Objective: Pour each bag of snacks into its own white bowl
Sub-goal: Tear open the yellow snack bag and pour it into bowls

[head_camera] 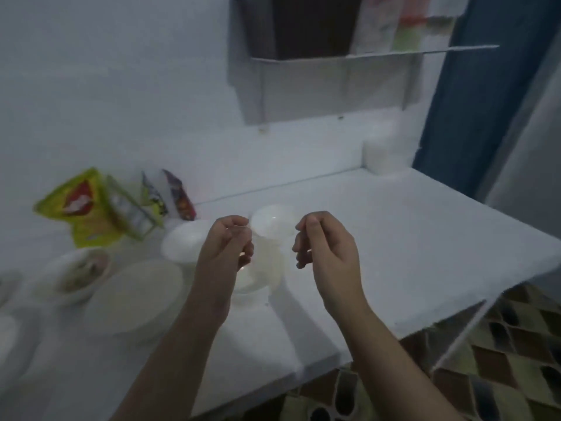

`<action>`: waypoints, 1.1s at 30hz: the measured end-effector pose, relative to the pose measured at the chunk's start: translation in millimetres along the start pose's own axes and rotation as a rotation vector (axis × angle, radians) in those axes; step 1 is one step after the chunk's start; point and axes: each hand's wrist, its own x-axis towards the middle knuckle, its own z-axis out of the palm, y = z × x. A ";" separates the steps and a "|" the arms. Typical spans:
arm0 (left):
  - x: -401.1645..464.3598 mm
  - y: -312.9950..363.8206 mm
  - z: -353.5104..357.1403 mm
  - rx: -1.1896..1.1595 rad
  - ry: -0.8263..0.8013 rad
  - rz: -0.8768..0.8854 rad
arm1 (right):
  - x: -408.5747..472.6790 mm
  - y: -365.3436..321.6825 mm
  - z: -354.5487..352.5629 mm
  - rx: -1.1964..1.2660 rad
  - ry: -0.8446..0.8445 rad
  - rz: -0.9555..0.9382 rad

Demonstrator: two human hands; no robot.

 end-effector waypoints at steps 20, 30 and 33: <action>196.3 7.8 -346.7 1.015 0.381 0.250 | 51.7 60.0 365.0 -0.212 -0.168 -0.101; 322.1 -23.9 -375.0 1.572 0.307 -0.013 | 113.9 99.2 424.3 -0.375 -0.128 -0.104; 337.3 -31.3 -386.4 1.623 0.260 -0.099 | 122.5 111.9 432.4 -0.445 -0.141 -0.139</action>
